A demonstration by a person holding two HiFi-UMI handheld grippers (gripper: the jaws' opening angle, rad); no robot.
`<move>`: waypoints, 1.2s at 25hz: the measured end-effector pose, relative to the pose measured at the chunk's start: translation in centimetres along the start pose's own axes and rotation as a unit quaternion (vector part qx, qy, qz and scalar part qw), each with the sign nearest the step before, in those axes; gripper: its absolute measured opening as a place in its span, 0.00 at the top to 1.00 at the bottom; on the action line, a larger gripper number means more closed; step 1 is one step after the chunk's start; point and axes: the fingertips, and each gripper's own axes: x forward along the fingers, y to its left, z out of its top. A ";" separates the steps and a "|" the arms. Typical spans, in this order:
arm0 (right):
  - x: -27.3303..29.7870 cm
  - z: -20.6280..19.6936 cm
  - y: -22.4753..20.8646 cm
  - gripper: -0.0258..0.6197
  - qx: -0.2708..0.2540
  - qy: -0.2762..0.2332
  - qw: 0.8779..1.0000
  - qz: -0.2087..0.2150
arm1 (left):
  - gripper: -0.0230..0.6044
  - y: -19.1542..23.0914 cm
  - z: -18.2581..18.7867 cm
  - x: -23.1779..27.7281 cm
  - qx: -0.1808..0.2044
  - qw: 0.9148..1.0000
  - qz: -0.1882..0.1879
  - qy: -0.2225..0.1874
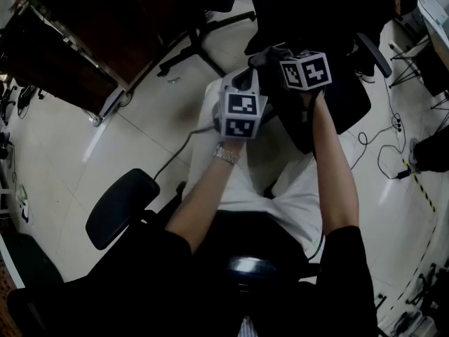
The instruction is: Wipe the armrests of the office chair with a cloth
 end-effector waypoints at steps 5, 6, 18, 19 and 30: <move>1.9 -1.8 0.8 0.92 0.011 0.025 1.000 0.009 | 0.97 0.7 -0.7 -0.7 -0.001 1.000 0.002 0.006; 2.1 -2.1 0.9 0.92 0.012 0.029 0.999 0.011 | 0.97 0.8 -0.8 -0.7 -0.001 1.000 0.002 0.007; 0.1 -5.6 2.6 0.92 -0.013 0.065 0.998 -0.003 | 0.97 0.0 -1.1 -0.7 0.001 1.000 -0.007 0.015; -0.4 -6.0 2.9 0.92 -0.015 0.066 0.998 -0.004 | 0.97 -0.1 -1.2 -0.7 0.002 1.000 -0.008 0.016; -7.7 -11.1 4.9 0.92 -0.039 0.066 0.997 0.009 | 0.97 -0.8 -1.0 -0.6 0.004 1.000 -0.017 0.017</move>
